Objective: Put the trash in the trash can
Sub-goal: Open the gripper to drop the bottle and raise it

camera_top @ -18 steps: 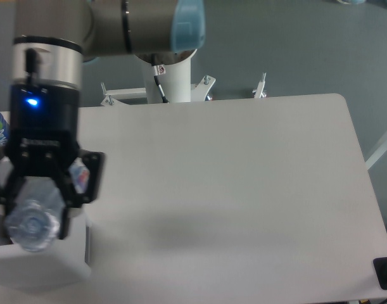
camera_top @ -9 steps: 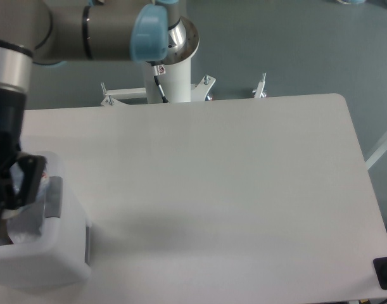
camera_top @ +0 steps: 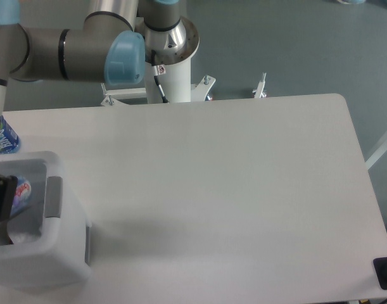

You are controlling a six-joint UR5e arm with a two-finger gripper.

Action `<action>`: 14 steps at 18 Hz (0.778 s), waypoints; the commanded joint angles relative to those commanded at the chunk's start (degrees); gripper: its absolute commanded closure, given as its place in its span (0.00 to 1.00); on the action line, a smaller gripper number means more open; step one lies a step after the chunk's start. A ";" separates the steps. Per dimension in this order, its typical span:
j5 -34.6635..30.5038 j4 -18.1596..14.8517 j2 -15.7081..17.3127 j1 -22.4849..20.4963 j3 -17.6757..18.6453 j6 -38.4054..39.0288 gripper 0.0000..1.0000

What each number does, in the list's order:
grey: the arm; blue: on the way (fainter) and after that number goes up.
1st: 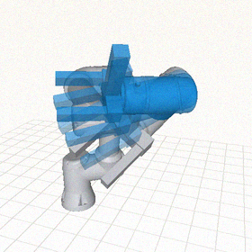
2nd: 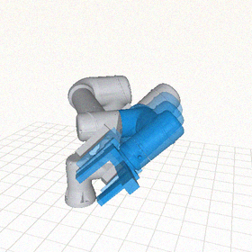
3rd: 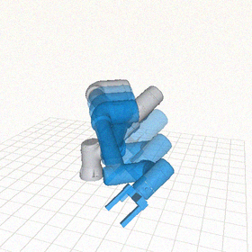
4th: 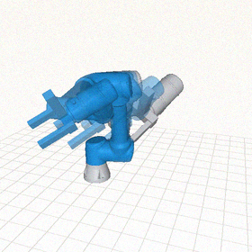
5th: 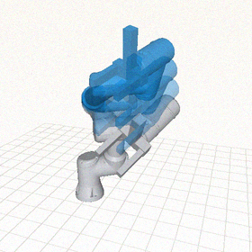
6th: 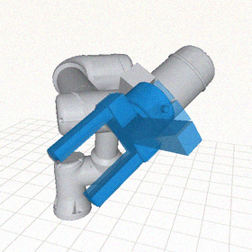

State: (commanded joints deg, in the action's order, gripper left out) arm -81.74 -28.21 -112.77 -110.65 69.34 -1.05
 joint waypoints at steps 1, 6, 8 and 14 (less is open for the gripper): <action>0.00 0.00 0.61 -0.35 0.70 -0.52 0.00; 0.09 0.00 2.73 -7.11 2.72 -0.97 0.00; -0.17 -0.09 2.73 -10.62 3.34 -1.06 0.00; -1.94 -2.10 5.63 -21.07 7.73 -5.69 0.00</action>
State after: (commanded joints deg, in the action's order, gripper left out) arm -83.67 -30.31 -107.14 -131.73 77.07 -6.75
